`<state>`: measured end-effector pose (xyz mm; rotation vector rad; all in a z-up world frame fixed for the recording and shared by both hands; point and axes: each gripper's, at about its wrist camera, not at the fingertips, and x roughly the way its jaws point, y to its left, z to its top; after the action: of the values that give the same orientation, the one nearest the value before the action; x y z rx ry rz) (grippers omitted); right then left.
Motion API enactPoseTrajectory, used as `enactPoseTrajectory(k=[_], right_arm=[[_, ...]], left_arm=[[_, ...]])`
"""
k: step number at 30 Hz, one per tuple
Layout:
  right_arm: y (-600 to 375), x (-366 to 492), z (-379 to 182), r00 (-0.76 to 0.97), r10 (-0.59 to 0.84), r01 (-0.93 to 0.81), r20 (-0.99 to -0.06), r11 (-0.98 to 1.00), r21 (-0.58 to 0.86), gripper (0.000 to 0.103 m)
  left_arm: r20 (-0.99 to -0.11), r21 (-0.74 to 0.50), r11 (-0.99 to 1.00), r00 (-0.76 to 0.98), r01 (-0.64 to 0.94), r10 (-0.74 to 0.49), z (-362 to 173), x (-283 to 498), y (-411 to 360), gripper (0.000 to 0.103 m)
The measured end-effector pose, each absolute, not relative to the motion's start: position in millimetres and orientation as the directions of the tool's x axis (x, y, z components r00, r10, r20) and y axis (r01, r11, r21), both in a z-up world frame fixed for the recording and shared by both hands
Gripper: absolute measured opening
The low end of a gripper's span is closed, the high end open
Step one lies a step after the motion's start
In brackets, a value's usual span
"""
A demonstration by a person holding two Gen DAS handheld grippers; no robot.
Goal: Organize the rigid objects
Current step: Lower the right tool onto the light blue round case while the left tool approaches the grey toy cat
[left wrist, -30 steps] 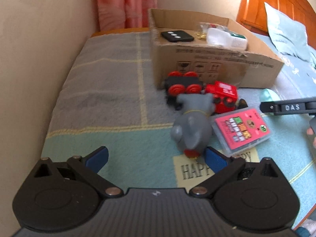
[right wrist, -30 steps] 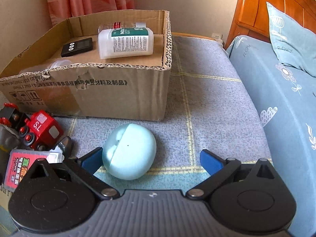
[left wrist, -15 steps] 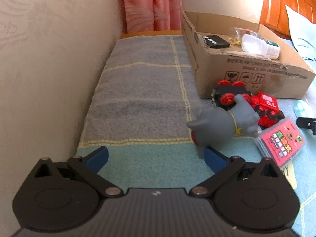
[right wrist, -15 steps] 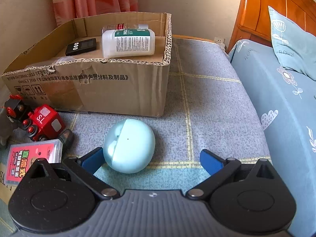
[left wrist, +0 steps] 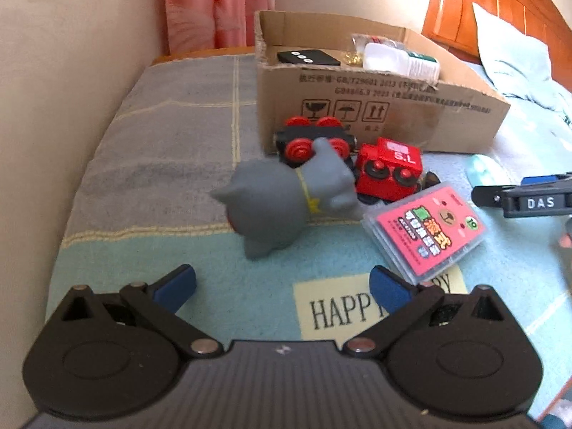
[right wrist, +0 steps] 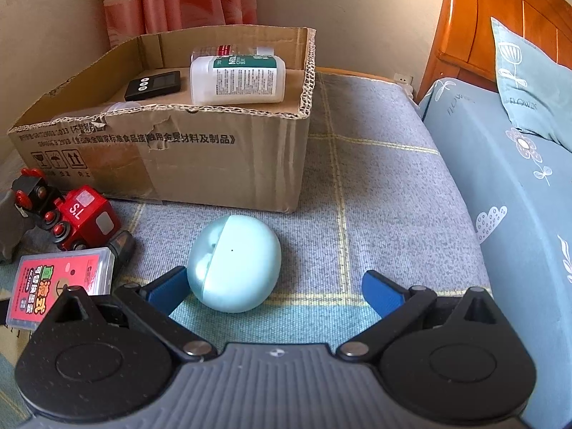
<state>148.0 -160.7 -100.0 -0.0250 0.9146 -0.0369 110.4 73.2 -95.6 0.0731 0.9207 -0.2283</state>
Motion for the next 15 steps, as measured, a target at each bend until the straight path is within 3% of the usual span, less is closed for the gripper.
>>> enactPoseTrajectory(k=[9,15], right_arm=[[-163.1,144.7,-100.1,0.62,-0.02,-0.015,-0.784,0.999,-0.037,0.103],[-164.8,143.5,-100.4,0.628,-0.009,-0.03,-0.778,0.999,-0.036,0.103]], left_arm=[[-0.729,-0.189,0.954,0.618,0.231,-0.294,-78.8,112.6,79.7,0.102],[-0.709,-0.292,0.945,0.629,0.149,-0.319,-77.4,131.1,86.2,0.102]])
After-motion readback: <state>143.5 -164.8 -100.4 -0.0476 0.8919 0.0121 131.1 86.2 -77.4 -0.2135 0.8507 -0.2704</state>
